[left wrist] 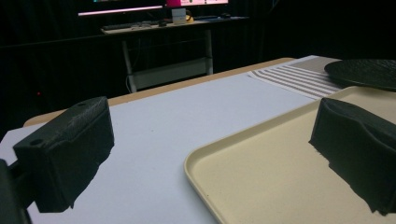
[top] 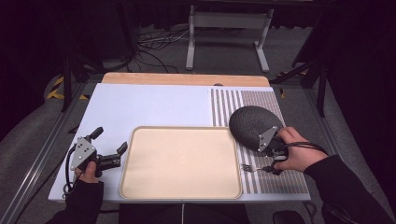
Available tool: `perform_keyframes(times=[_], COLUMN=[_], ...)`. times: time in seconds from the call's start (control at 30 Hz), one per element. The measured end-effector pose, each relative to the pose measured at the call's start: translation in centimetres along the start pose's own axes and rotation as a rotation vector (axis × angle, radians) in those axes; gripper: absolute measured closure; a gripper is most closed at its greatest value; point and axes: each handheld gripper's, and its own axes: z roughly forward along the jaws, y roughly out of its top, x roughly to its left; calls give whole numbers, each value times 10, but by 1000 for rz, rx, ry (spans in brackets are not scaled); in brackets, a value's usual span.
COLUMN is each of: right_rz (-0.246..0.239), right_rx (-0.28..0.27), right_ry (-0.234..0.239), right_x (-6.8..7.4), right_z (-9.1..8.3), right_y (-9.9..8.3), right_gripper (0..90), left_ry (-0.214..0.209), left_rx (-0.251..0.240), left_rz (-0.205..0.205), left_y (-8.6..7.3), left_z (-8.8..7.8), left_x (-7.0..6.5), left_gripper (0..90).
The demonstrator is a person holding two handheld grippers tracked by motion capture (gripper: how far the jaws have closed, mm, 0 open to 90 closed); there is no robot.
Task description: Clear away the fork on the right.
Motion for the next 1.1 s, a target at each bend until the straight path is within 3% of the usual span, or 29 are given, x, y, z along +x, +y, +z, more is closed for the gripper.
perform_keyframes(times=[0.23,0.3,0.37,0.4,0.57,0.87,1.1], right_rz=[-10,-13,-17,-35,-53,-156,-213], right_rx=[20,27,32,50,93,202,214], right_ry=[45,80,83,104,112,133,164], right_x=[0,1,1,2,3,2,1], right_z=[8,13,14,16,18,21,25], right_y=[-1,-2,-2,-2,-1,1,2], right_gripper=[172,252,269,351,477,706,835], left_ry=[0,0,0,0,0,-1,-3], left_rx=[0,-1,0,0,0,0,1], left_rz=[0,-2,1,0,0,-1,-1], left_y=[0,0,0,0,0,0,0], left_z=[0,0,0,0,0,0,0], left_x=[0,0,0,0,0,0,0], left_gripper=[2,2,2,2,2,2,2])
